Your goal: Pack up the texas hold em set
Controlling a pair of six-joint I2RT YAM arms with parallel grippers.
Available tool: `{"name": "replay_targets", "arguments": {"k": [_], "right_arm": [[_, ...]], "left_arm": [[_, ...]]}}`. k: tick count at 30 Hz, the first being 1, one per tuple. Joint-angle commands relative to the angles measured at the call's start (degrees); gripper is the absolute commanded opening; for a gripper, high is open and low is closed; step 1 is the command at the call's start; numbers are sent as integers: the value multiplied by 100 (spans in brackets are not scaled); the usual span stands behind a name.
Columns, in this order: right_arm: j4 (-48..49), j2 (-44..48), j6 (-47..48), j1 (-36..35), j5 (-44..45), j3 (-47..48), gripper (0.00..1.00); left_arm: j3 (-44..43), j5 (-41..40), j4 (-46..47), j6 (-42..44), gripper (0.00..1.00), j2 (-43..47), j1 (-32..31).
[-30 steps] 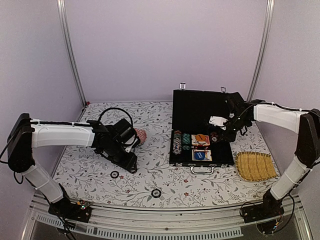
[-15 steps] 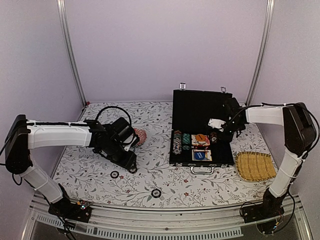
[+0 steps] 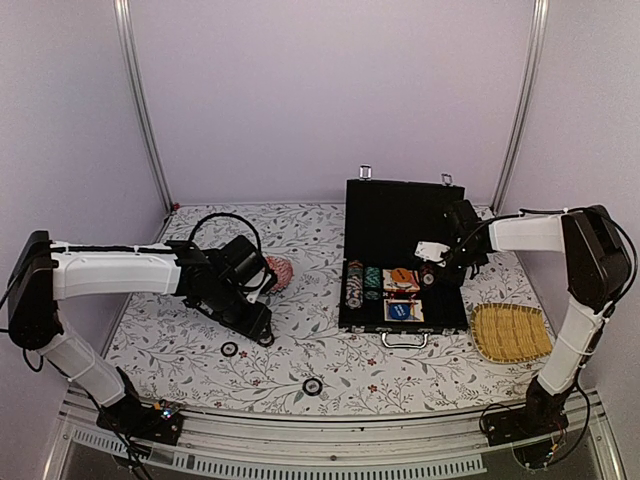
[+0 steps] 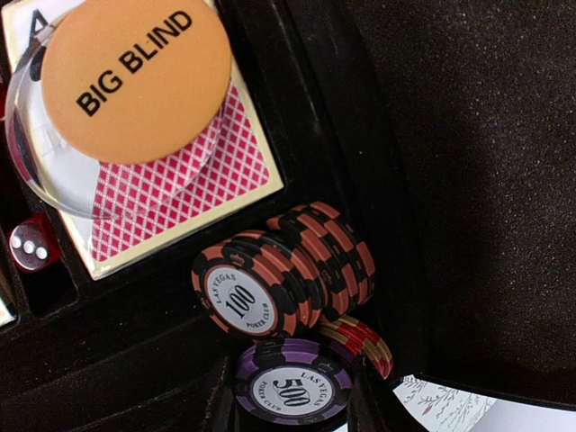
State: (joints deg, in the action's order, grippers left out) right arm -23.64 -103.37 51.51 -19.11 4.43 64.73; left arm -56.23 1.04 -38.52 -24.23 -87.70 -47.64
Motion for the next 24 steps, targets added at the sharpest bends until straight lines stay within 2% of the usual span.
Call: {"name": "replay_targets", "arguments": {"k": [1,7,11,24], "right_arm": [[184,-36,120,45,297,-190,36],[198,70,158,46,314,-263,40],[244,119,189,47,353,-295,46],[196,406,137,48,270,-225,51]], "left_arm": [[-20,28,2,-12,53,10,73],[5,59,46,-12,53,-31,76],[-41,83,47,-11,53,-72,63],[-10,122,124,12,53,-87,58]]}}
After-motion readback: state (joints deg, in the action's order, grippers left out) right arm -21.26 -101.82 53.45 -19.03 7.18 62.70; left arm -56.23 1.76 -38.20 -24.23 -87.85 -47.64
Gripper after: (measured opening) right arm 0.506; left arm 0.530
